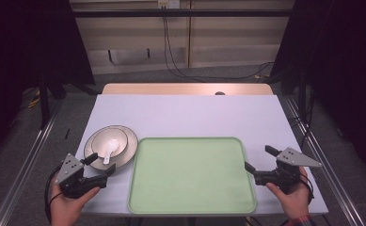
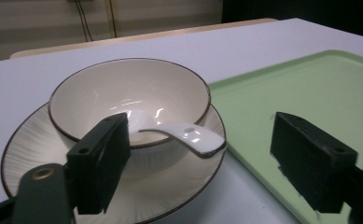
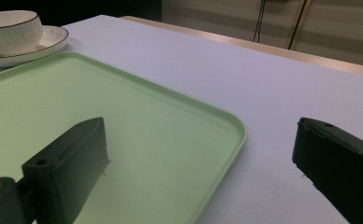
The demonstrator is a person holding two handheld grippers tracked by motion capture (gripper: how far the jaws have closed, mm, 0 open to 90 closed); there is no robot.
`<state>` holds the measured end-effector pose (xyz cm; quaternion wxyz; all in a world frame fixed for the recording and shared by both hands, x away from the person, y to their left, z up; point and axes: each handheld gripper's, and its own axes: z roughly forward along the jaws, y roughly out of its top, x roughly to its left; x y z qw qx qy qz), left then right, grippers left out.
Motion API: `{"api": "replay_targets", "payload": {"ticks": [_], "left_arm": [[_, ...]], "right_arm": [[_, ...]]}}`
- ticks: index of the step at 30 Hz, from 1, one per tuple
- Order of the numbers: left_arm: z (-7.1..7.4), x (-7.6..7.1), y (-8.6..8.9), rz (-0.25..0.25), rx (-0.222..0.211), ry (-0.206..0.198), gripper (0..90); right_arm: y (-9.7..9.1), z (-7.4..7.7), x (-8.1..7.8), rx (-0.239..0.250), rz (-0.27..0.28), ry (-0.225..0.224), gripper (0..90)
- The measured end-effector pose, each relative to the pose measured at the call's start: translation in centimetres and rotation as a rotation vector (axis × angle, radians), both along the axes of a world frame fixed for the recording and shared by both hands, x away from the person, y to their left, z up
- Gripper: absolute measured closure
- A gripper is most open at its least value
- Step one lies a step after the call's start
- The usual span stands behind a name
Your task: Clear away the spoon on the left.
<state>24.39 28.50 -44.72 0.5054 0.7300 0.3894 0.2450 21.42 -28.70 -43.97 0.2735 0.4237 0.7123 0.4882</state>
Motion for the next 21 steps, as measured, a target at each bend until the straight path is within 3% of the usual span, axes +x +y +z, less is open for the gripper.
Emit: {"api": "replay_targets", "payload": {"ticks": [12,21], "left_arm": [[-0.08,0.19,0.08,0.022,0.041,-0.014,37.4],[-0.06,0.2,-0.07,0.025,0.037,0.007,47.4]], "right_arm": [[-0.07,-0.03,-0.09,-0.008,0.006,0.005,3.0],[-0.16,-0.05,-0.28,-0.011,0.005,0.004,3.1]]}}
